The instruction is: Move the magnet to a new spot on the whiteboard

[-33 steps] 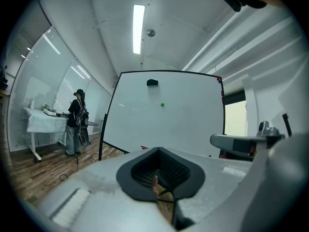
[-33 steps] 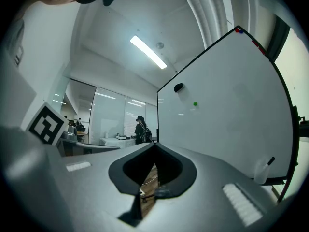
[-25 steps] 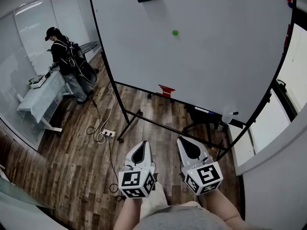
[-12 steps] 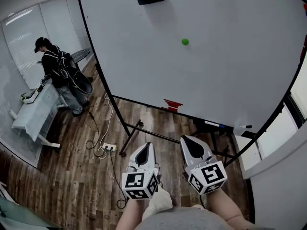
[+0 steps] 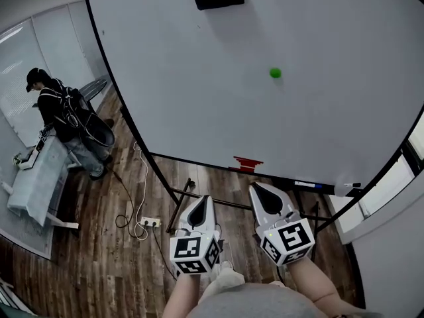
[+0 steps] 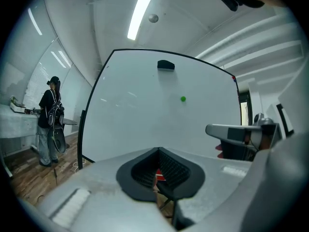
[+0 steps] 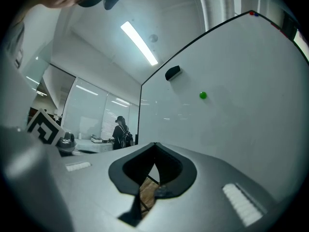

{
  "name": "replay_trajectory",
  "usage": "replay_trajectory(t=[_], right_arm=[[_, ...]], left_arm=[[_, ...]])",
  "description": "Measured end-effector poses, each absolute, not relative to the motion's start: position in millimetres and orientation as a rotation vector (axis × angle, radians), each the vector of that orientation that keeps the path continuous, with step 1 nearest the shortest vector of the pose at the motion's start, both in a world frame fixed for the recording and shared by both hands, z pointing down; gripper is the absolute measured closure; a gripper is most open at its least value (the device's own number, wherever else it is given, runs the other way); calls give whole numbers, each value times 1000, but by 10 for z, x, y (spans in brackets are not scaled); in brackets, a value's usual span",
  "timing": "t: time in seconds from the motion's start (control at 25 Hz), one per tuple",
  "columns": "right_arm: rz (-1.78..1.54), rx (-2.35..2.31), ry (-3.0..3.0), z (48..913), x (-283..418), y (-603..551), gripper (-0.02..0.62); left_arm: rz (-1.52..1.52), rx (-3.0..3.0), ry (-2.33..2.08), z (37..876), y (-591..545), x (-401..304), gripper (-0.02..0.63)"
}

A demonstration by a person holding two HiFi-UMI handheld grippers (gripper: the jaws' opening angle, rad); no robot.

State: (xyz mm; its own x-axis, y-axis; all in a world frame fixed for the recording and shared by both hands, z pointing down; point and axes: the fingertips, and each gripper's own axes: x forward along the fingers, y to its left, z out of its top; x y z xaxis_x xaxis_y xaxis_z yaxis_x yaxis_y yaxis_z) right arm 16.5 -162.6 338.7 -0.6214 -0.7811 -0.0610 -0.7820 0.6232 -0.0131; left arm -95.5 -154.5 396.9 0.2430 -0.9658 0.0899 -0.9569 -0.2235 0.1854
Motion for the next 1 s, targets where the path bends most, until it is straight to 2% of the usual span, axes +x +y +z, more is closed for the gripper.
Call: replay_trajectory(t=[0.52,1.0], right_arm=[[196,-1589,2658,3087,-22,-2534,592],[384,-1805,2505,2476,276,-3249,592]], left_arm=[[-38,2460,-1629,3967,-2516,-1195,609],[-4,2514,-1551,4024,-2941,-1222,609]])
